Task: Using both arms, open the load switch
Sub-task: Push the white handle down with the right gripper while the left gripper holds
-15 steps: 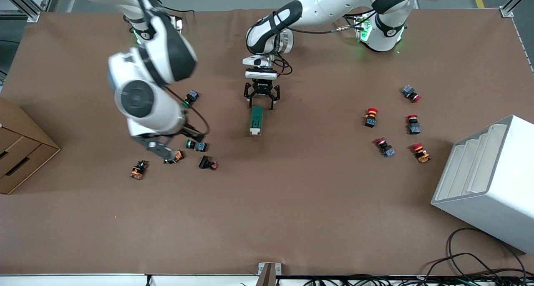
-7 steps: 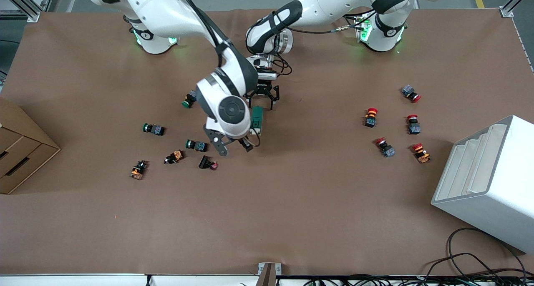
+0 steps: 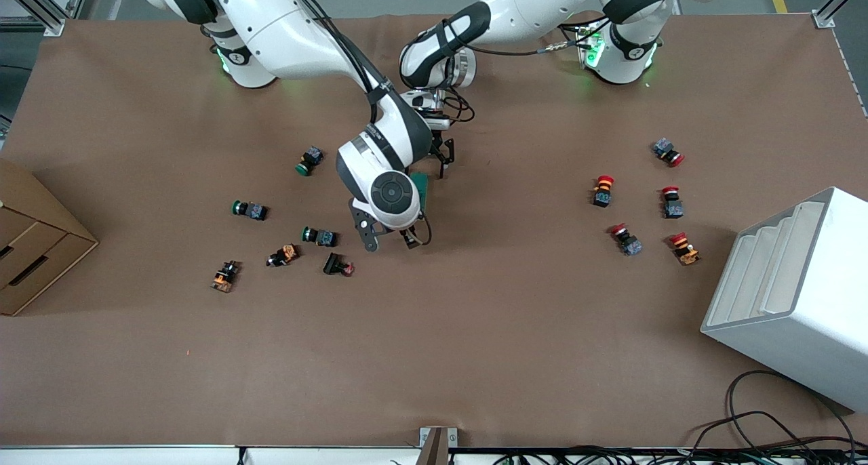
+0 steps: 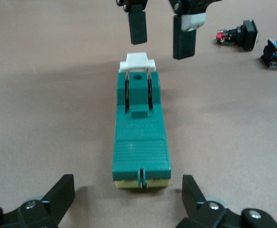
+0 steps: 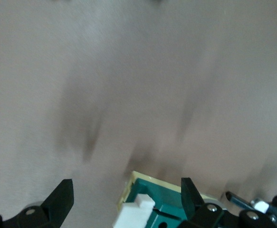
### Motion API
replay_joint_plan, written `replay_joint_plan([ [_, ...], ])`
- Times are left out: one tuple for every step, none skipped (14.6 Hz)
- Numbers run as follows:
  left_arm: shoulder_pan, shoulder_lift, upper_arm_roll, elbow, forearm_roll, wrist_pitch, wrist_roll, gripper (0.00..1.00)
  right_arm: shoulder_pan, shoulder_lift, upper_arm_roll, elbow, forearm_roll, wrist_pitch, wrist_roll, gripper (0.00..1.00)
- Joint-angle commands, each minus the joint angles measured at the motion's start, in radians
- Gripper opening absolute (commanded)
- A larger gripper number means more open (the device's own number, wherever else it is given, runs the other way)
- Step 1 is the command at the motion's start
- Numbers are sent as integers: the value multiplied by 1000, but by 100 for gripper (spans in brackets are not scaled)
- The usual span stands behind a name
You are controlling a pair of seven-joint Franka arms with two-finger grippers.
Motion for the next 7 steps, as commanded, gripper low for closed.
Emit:
replay_joint_plan([
  [-44,16,32,13,14,-19,-17,100,22,20,-10,17,48,-17,32,100],
  [-44,17,33,13,14,-20,-17,100,23,20,-10,17,59,-21,31,100],
  [-44,17,33,13,14,-20,-17,100,25,20,-8,17,62,-44,29,100],
  [-44,16,33,13,14,-20,-17,100,25,18,-3,19,62,-69,28,100],
  [-44,16,33,13,15,-20,-17,100,20,15,6,20,60,-95,28,100],
  [-44,16,33,13,14,-20,-17,100,19,14,7,34,60,-131,28,100],
  [-44,16,33,13,15,-22,-17,100,19,14,7,55,60,-174,26,100],
])
